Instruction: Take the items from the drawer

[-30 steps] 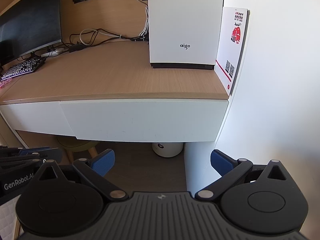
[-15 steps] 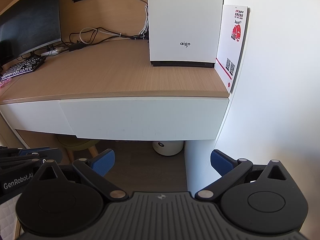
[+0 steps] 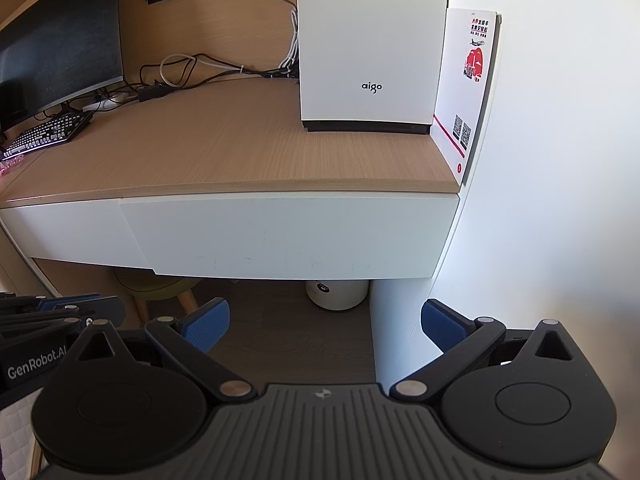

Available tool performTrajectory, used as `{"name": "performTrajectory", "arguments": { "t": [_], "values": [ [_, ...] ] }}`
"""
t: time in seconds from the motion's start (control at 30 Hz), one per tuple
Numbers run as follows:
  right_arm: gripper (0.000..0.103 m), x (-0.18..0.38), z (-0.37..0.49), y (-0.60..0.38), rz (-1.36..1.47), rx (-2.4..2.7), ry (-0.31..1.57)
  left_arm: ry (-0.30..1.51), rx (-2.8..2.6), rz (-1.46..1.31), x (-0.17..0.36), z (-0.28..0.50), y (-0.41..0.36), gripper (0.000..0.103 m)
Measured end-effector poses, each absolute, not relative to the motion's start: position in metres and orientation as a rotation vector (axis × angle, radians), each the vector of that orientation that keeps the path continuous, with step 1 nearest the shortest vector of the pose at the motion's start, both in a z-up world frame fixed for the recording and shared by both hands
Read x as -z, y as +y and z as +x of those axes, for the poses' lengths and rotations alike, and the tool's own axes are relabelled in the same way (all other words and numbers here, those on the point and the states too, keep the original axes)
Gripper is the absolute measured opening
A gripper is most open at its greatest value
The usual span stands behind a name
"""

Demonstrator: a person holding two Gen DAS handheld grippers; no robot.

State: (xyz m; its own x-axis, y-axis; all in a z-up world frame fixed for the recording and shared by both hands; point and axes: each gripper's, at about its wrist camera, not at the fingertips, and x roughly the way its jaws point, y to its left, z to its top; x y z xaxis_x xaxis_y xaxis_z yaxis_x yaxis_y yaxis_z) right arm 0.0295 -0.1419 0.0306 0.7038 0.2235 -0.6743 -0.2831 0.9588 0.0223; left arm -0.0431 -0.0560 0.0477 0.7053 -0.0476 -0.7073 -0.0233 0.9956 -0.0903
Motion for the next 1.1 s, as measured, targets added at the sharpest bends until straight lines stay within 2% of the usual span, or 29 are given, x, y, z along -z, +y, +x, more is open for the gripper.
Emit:
{"name": "performTrajectory", "arguments": {
  "t": [0.63, 1.1],
  "values": [
    [0.103, -0.028, 0.025, -0.136, -0.086, -0.284, 0.753, 0.794, 0.021, -0.094, -0.044, -0.044, -0.054, 0.015],
    [0.103, -0.034, 0.030, -0.124, -0.059, -0.237, 0.759, 0.821, 0.123, -0.153, -0.039, -0.038, -0.018, 0.015]
  ]
}}
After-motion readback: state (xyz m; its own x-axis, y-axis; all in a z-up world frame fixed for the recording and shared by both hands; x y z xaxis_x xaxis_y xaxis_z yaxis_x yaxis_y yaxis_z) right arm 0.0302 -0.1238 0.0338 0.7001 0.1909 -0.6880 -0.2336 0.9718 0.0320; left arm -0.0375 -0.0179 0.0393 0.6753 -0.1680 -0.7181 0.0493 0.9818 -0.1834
